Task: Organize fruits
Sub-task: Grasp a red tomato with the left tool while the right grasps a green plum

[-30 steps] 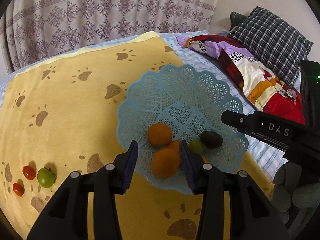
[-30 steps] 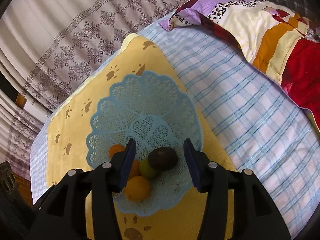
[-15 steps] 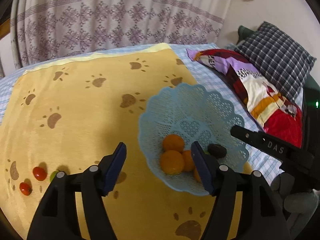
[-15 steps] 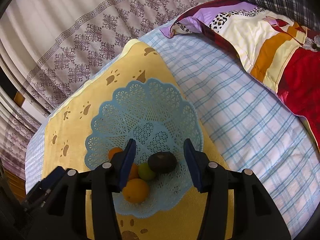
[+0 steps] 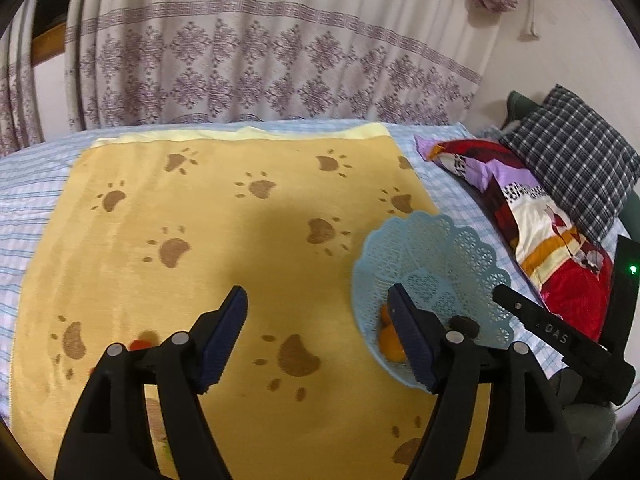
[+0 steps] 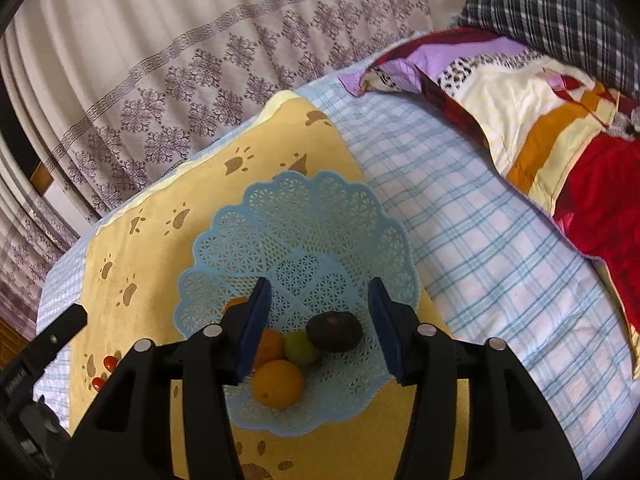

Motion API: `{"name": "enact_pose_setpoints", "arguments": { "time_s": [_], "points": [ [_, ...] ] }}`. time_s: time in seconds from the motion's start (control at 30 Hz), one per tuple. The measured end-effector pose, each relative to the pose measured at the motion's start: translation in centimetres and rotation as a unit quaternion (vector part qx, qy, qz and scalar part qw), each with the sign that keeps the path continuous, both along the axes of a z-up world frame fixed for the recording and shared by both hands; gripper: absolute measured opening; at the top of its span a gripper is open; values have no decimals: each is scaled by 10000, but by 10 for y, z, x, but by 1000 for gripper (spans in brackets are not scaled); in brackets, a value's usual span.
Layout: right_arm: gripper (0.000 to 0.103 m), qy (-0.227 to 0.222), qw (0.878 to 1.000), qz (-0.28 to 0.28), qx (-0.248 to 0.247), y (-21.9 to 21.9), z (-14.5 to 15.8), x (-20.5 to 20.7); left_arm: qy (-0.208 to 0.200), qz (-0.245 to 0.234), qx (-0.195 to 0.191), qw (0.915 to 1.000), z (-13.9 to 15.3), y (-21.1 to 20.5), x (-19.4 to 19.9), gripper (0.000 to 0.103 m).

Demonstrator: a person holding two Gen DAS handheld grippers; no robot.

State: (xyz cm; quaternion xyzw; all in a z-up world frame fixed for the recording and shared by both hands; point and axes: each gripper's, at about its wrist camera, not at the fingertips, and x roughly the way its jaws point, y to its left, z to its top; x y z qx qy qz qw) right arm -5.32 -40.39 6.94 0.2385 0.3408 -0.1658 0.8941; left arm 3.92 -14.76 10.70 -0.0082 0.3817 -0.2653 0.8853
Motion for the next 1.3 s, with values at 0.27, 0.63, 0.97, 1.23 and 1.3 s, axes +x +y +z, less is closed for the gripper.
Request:
{"name": "enact_pose_setpoints", "arguments": {
  "time_s": [0.27,0.63,0.97,1.23,1.3],
  "points": [
    [59,-192,9982,362,-443,25,9,0,-47,475,120,9988,2,50,10,74],
    [59,-233,9946,665,-767,51,11,2,-26,942,526,9942,-11,107,18,74],
    [59,-117,9910,997,-888,70,1,7,361,1279,970,9864,-55,147,28,74],
    [59,17,9869,1279,-978,87,-10,12,681,1204,1317,9816,-97,158,31,66],
    [59,27,9865,1307,-987,89,-11,12,752,1207,1334,9808,-105,160,32,64]
  ]
}}
